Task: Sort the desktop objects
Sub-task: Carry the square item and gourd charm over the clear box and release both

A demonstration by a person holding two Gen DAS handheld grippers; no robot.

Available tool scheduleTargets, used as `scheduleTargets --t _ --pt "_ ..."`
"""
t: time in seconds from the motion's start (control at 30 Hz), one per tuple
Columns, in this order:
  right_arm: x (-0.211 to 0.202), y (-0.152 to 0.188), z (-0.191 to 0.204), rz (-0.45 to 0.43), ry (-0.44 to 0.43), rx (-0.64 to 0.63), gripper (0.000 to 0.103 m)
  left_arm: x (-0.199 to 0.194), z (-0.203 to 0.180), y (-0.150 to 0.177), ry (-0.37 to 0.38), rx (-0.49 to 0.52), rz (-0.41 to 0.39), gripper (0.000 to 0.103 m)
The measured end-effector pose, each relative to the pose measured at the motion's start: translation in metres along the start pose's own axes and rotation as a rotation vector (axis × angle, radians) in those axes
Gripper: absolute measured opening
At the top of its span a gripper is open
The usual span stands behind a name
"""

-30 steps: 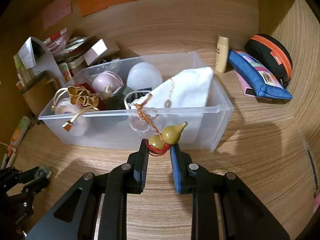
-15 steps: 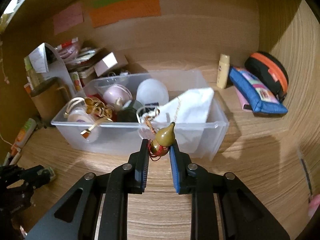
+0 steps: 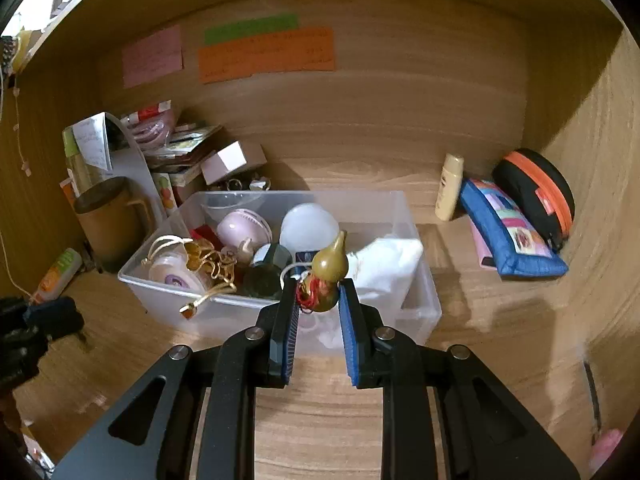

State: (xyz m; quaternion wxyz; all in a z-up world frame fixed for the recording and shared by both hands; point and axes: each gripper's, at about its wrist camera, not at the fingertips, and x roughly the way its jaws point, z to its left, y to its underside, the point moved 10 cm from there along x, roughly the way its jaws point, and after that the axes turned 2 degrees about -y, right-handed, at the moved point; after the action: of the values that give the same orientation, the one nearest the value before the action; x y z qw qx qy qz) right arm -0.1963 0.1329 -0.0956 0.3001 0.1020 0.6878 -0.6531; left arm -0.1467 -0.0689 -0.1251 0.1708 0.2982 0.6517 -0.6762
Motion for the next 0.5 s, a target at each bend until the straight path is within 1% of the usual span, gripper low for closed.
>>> scheduleTargets --t 0.23,0.5 --pt "0.004 -0.017 0.000 -0.020 -0.017 -0.039 0.018 -0.006 -0.003 -0.035 -0.001 -0.002 -0.053 0.024" --pt "0.022 -0.025 -0.005 -0.005 -0.045 -0.070 0.018 0.011 -0.017 -0.066 0.021 0.006 -0.061 0.024"
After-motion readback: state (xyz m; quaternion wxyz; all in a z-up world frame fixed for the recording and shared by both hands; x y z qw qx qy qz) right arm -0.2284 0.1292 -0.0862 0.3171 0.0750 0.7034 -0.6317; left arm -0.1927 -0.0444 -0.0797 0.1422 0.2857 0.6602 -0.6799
